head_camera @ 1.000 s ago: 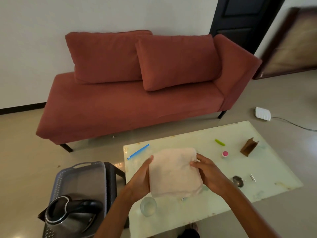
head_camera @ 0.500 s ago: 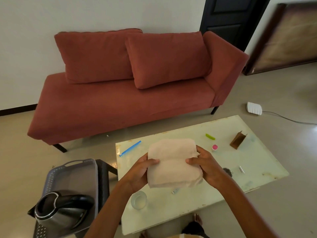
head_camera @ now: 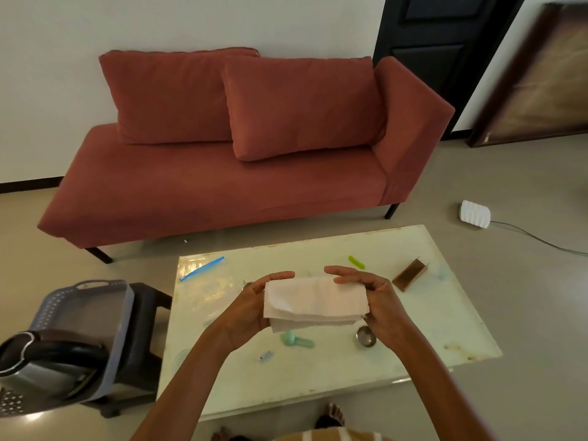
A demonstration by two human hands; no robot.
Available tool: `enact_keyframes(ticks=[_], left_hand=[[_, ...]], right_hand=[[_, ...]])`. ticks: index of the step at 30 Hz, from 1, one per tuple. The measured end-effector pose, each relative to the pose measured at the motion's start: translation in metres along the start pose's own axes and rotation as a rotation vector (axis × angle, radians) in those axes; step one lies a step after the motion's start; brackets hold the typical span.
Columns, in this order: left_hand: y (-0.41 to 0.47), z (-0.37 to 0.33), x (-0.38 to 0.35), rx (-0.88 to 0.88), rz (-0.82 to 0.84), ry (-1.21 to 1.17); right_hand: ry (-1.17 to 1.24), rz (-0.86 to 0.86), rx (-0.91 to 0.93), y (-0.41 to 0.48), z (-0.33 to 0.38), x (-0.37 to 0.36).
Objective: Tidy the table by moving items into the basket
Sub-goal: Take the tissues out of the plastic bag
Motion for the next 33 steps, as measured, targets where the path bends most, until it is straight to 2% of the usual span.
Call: enact_keyframes(ticks=[6, 13, 18, 22, 24, 26, 29, 33], left_hand=[[0.005, -0.006, -0.041, 0.006, -0.013, -0.007], [0.013, -0.012, -0.053, -0.025, -0.081, -0.096], [0.023, -0.008, -0.058, 0.026, -0.083, -0.211], [0.031, -0.006, -0.062, 0.118, -0.052, -0.427], [0.034, -0.005, -0.063, 0.131, -0.044, -0.328], [0.036, -0.005, -0.063, 0.103, -0.054, -0.124], [0.040, -0.004, -0.061, 0.055, -0.092, -0.004], [0.045, -0.004, -0.065, 0.029, -0.092, -0.141]], right_hand=[[0.022, 0.053, 0.067, -0.004, 0.025, 0.043], [-0.104, 0.186, 0.085, -0.003, 0.036, 0.056], [-0.169, 0.121, 0.088, 0.003, 0.038, 0.069], [-0.189, 0.070, 0.074, 0.009, 0.036, 0.077], [-0.184, 0.026, 0.068, 0.011, 0.034, 0.080], [-0.164, -0.005, 0.056, 0.012, 0.031, 0.082], [-0.024, -0.007, 0.027, 0.015, 0.028, 0.084], [0.507, 0.033, -0.083, 0.014, 0.017, 0.089]])
Point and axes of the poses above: each hand's wrist, its own y-axis towards the middle knuckle, its own x-axis out of the back of the hand, z = x × y, the point moved 7 cm from there along y, towards the middle knuckle, and after that the axes turned 4 degrees about -x, right-handed, at the moved point
